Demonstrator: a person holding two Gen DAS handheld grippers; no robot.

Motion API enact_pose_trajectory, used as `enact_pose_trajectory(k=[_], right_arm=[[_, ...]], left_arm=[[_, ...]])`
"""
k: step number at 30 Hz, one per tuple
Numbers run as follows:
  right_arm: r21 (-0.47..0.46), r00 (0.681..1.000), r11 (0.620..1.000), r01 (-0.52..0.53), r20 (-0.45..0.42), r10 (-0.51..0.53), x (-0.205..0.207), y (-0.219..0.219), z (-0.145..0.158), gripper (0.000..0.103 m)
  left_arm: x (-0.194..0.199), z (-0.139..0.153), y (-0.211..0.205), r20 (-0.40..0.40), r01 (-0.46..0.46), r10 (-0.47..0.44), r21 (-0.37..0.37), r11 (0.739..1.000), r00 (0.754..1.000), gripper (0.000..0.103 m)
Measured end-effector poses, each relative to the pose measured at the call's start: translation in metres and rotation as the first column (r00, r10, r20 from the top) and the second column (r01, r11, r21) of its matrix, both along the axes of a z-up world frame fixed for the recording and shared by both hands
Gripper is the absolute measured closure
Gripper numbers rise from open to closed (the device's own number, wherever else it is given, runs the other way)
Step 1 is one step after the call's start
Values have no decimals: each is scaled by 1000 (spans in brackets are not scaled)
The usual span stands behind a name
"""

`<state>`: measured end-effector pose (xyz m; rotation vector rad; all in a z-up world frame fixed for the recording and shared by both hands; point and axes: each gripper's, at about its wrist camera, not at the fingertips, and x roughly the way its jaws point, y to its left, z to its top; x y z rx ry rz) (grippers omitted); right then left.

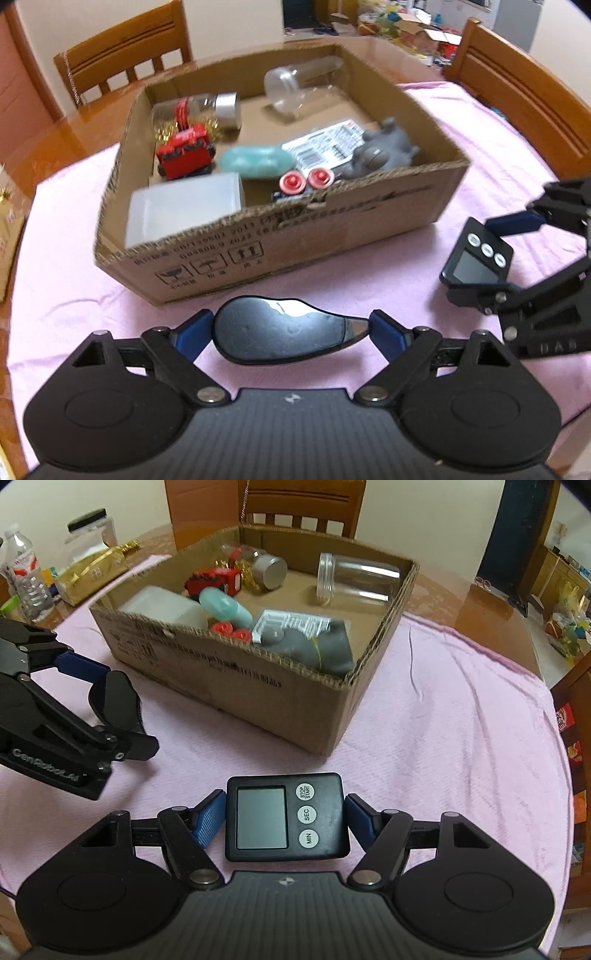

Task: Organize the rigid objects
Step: 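Carry the remote and timer into the box and open both tools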

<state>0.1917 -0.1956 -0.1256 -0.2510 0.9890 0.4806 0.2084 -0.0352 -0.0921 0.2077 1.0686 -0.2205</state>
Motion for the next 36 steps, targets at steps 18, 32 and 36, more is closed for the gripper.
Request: enact_pose_trajectory(k=[18,32,36], right_arm=[[25,980,991,-132,155,127,52,11,94,29],[-2,985,995,-102,141,101,136,30,62,18],[15,988,998,-65,143,62,139,23,62,11]], left_arm=[[11,87,20,141,2,3,-34,999,990,14],[55,84,25,163,-40,42,-16,999,986,14],[67,80,21,162,-28,29,-10,1000,986,14]])
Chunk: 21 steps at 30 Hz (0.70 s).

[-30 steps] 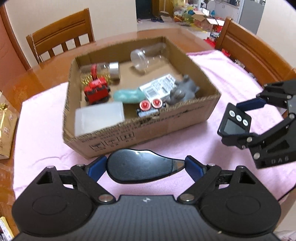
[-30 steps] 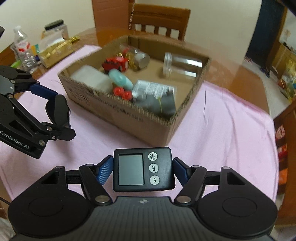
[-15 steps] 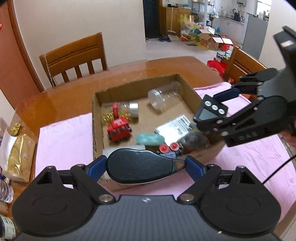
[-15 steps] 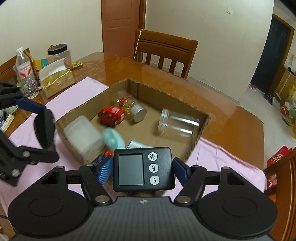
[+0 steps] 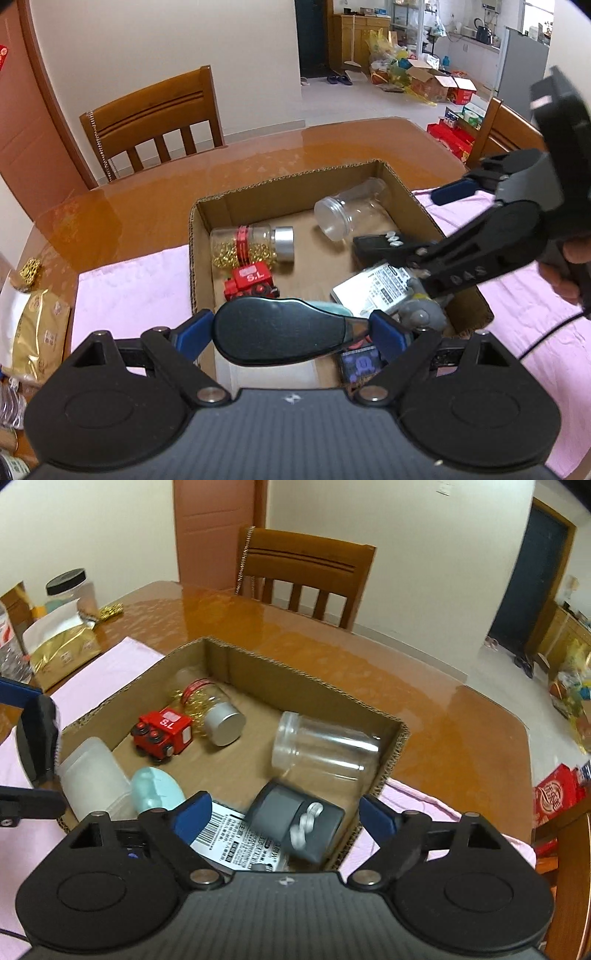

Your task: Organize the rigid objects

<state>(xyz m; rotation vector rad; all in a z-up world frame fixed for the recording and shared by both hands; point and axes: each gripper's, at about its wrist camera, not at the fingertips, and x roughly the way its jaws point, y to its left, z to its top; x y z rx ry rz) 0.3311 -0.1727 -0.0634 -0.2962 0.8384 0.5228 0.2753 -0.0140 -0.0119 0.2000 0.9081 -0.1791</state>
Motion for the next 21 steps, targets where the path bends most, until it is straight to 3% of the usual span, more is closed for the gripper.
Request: enact_pose_trajectory(k=[3,14,21], right_arm=[[8,1000,1000,22,12,-23,-6,-8,5,0],[23,996,996,86,0,-86,-30,-29,24,0],[21,992,992,125,-1,-125,-38,-35,28,0]], left_arm=[[10,-3,-4,-2,8,-8,-1,1000,1000,14],[52,-17,-27,0,45,-45,-26,999,999,13],[72,-25,-22,14,-35,37,-86,996,999,9]])
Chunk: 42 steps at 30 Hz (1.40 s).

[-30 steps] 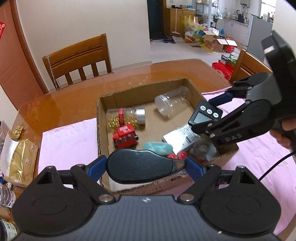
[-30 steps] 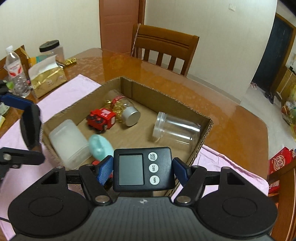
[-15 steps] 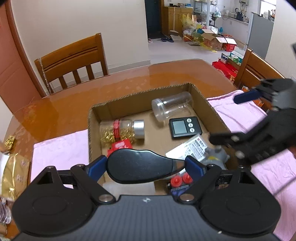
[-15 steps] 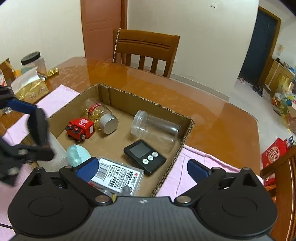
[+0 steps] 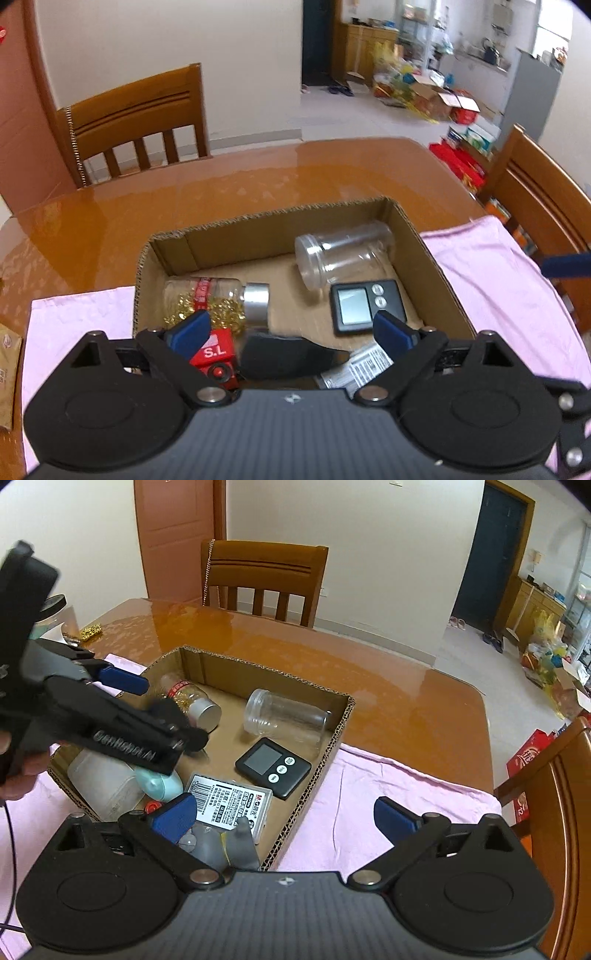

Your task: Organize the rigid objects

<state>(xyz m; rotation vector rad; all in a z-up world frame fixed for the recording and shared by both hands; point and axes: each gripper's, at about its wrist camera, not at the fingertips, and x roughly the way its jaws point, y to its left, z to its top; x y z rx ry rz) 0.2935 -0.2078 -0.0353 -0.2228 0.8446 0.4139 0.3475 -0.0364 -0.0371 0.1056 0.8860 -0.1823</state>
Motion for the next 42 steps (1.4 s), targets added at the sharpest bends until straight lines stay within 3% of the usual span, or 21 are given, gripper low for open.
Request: enact_pose_trajectory(k=[9,16,23,28,42], right_arm=[[-8,999,999,39,-4,-39,-9,3,8,0],[-32,983,986,165,-79,-167,-21,8,15,0],[-30,949,960,278,-147,-280,-53,15,21,0],[-31,940,950,310,-138,-311,-71,20,33,0],[-19,942,948,317,-109,-317,-85,29,49,0]], left_arm=[[-30,34,8,108,-27,20,62,998,994,4],[-81,57,16,76,-101,93,114,988,993,4],[-121,65,31,-36,-192,194,32,981,980,4],[-135,69,31,-49,-238,241,61,969,969,4],[-143,77,32,-38,-244,247,69,967,968,4]])
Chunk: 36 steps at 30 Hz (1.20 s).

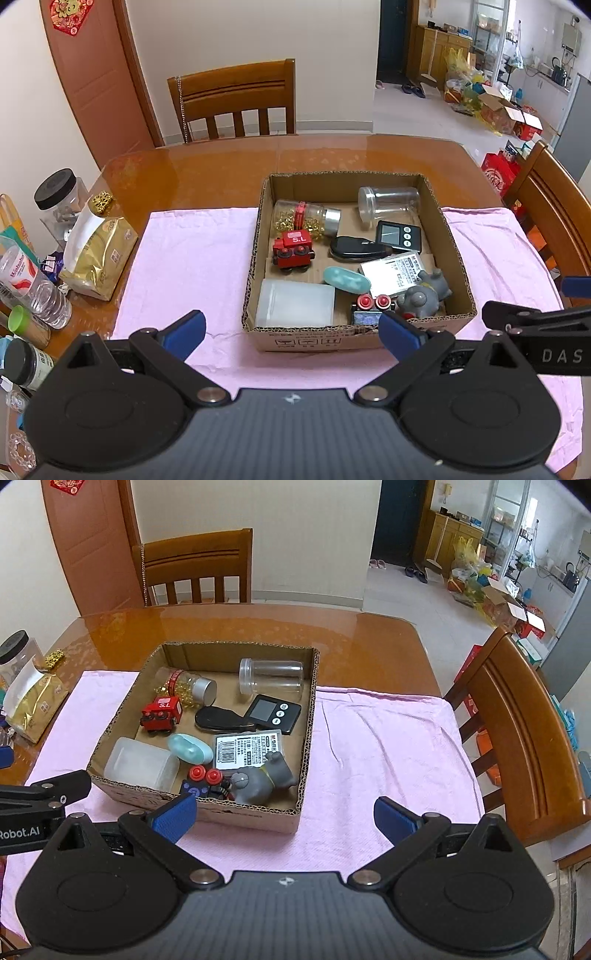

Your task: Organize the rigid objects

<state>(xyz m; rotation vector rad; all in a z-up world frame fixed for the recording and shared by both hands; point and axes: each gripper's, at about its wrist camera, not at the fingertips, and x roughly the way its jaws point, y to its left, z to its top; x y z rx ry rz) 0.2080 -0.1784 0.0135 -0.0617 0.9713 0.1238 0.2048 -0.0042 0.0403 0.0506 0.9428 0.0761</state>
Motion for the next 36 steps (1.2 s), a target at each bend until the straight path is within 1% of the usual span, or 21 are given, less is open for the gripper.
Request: enact_pose_trajectory(k=[17,36], right_arm=[[6,1000,1000,7,4,-7,0,2,3,0],[-1,1000,1000,15,8,-15,0,3,4,0]], left_arm=[[3,2,-1,1,10,-10,11,1000,1000,4],[3,4,-1,-6,1,0,28,1000,1000,4]])
